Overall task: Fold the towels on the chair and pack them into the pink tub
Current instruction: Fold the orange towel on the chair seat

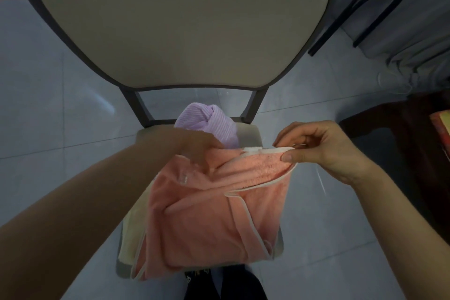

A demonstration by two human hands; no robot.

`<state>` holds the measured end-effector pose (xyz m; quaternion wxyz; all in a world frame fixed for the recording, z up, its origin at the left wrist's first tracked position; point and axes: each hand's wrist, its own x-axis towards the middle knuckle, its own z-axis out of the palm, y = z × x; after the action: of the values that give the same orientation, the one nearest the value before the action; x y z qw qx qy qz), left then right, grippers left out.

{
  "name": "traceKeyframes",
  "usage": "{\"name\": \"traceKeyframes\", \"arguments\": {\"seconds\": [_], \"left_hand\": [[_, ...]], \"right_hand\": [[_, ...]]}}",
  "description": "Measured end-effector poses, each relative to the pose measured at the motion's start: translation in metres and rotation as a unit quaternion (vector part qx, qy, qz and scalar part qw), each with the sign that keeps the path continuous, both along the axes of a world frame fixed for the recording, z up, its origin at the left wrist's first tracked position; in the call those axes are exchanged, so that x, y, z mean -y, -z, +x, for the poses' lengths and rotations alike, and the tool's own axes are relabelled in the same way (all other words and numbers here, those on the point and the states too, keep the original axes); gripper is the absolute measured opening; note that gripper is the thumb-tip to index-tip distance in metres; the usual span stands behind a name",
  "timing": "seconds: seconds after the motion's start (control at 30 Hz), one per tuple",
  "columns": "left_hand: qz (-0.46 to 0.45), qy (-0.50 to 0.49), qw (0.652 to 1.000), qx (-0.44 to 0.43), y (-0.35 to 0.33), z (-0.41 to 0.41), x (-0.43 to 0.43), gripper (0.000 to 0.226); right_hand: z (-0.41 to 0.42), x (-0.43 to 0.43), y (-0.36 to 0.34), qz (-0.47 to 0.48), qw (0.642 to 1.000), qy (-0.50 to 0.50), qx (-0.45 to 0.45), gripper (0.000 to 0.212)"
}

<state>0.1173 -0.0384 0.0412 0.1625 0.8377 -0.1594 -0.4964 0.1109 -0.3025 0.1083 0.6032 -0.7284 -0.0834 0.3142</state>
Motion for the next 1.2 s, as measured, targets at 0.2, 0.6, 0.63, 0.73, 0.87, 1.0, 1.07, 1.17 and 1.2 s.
{"name": "traceKeyframes", "arguments": {"seconds": [0.2, 0.6, 0.63, 0.73, 0.87, 1.0, 1.07, 1.17, 1.2], "left_hand": [[0.095, -0.018, 0.942, 0.321, 0.036, -0.016, -0.068, 0.021], [-0.004, -0.420, 0.905, 0.070, 0.073, -0.051, -0.078, 0.029], [-0.019, -0.441, 0.897, 0.037, 0.071, -0.047, -0.082, 0.024], [-0.070, -0.479, 0.874, -0.041, 0.062, -0.040, -0.098, 0.031], [-0.185, -0.494, 0.844, -0.096, 0.047, -0.029, -0.108, 0.013], [-0.261, -0.545, 0.797, 0.022, 0.064, -0.012, -0.099, 0.023], [-0.225, -0.538, 0.811, 0.045, 0.080, -0.006, -0.092, 0.024], [-0.185, -0.473, 0.861, -0.032, 0.089, -0.005, -0.082, 0.009], [-0.183, -0.469, 0.863, -0.040, 0.091, -0.005, -0.080, 0.008]], "right_hand": [[0.008, 0.005, 0.053, -0.217, 0.970, 0.093, 0.061, 0.010], [-0.009, 0.012, 0.094, -0.260, 0.958, 0.093, 0.073, 0.018], [-0.008, 0.011, 0.093, -0.260, 0.958, 0.093, 0.073, 0.018], [-0.005, 0.010, 0.092, -0.267, 0.957, 0.093, 0.070, 0.015], [-0.002, 0.009, 0.093, -0.277, 0.955, 0.085, 0.064, 0.017], [-0.002, 0.010, 0.096, -0.282, 0.954, 0.082, 0.059, 0.016], [-0.001, 0.012, 0.099, -0.274, 0.955, 0.094, 0.060, 0.018], [0.002, 0.015, 0.104, -0.264, 0.956, 0.123, 0.030, 0.025], [0.004, 0.017, 0.105, -0.264, 0.955, 0.133, 0.010, 0.026]]}}
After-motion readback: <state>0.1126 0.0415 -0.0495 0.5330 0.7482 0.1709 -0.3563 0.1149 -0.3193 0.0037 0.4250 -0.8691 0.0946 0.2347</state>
